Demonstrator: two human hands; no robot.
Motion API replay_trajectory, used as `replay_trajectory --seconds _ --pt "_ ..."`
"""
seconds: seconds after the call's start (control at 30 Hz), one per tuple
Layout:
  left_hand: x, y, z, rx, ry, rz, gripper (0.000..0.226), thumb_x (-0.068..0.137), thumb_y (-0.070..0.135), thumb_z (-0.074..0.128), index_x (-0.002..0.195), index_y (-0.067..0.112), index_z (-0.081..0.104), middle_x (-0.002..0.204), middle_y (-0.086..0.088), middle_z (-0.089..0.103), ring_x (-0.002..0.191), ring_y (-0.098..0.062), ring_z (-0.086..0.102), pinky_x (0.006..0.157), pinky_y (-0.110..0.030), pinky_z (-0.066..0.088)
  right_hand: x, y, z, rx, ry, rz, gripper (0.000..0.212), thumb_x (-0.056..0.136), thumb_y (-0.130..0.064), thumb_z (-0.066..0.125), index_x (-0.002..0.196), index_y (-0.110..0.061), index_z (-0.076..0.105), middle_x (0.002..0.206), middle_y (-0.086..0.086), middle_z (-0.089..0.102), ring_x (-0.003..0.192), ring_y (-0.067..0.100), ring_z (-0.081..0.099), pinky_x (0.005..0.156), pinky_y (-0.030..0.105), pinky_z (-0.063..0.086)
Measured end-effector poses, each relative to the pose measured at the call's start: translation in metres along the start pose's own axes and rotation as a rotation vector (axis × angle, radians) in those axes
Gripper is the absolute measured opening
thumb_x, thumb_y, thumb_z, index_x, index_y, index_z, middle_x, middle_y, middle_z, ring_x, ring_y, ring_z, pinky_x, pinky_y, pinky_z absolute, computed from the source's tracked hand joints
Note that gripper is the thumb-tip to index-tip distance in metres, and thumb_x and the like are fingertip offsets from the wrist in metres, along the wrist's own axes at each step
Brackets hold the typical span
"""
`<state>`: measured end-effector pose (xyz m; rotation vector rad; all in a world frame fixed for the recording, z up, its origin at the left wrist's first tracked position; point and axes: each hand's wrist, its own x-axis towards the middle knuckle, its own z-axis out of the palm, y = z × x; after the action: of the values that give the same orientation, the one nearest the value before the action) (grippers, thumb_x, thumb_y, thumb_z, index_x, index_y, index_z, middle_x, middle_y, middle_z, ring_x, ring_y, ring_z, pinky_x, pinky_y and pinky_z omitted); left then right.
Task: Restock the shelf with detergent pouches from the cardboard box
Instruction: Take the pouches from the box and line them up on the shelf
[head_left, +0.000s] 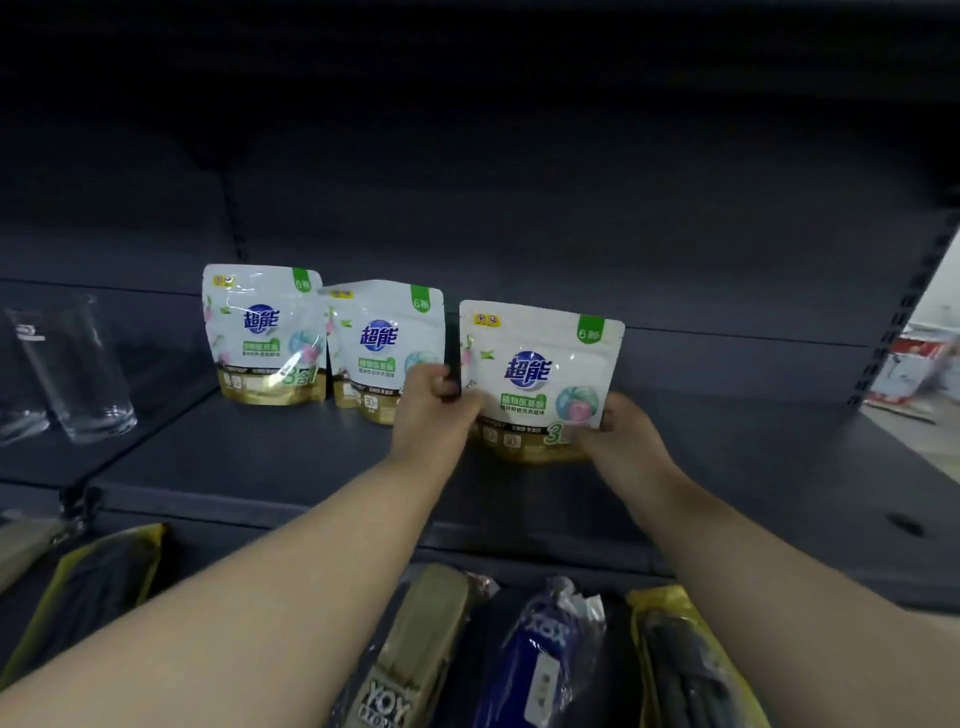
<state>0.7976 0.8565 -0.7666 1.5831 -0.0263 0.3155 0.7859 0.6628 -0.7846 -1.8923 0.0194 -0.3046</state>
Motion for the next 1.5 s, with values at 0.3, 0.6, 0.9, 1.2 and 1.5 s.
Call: replay_trajectory --seconds 0.3,0.6,0.9,1.2,1.5 --pt "0.002 -0.031 -0.002 0.208 0.034 0.023 0.030 0.087 0.018 0.071 0.111 0.019 0.053 0.101 0.008 0.058 0.081 0.005 0.053 0.064 -0.012 0.040 0.021 0.018 0.016 -0.176 0.039 0.044 0.031 0.086 -0.014 0.071 0.113 -0.029 0.069 0.099 -0.010 0.075 0.090 0.010 0.069 0.074 0.030 0.057" --pt "0.000 -0.032 -0.003 0.256 -0.041 0.040 0.043 0.090 0.010 0.059 0.131 0.024 0.056 0.115 0.009 0.058 0.092 0.001 0.056 0.065 -0.007 0.038 0.035 0.021 0.022 -0.169 0.055 0.054 0.036 0.084 -0.019 0.075 0.117 -0.028 0.065 0.106 -0.009 0.073 0.097 0.014 0.068 0.080 0.034 0.057" --pt "-0.001 -0.033 -0.004 0.296 -0.019 0.033 0.032 0.091 0.013 0.058 0.122 0.022 0.057 0.119 0.003 0.058 0.095 -0.006 0.055 0.064 -0.012 0.040 0.035 0.024 0.021 -0.110 0.049 0.046 0.039 0.078 -0.013 0.075 0.098 -0.041 0.057 0.110 -0.009 0.073 0.103 0.016 0.069 0.091 0.047 0.059" --pt "-0.003 -0.029 -0.003 0.307 -0.015 0.023 0.026 0.091 0.014 0.058 0.113 0.026 0.056 0.117 0.003 0.059 0.091 -0.005 0.056 0.061 -0.014 0.040 0.033 0.024 0.020 -0.044 0.047 0.041 0.042 0.079 -0.013 0.075 0.112 -0.032 0.059 0.109 -0.010 0.074 0.102 0.013 0.070 0.092 0.045 0.059" --pt "-0.023 -0.026 -0.006 0.327 0.112 0.012 0.006 0.086 0.025 0.061 0.091 0.020 0.062 0.098 0.003 0.063 0.088 -0.014 0.059 0.061 -0.021 0.039 -0.004 0.011 0.020 0.030 0.204 0.079 0.050 0.075 -0.035 0.085 0.115 -0.027 0.056 0.115 -0.005 0.065 0.105 0.011 0.064 0.089 0.032 0.054"
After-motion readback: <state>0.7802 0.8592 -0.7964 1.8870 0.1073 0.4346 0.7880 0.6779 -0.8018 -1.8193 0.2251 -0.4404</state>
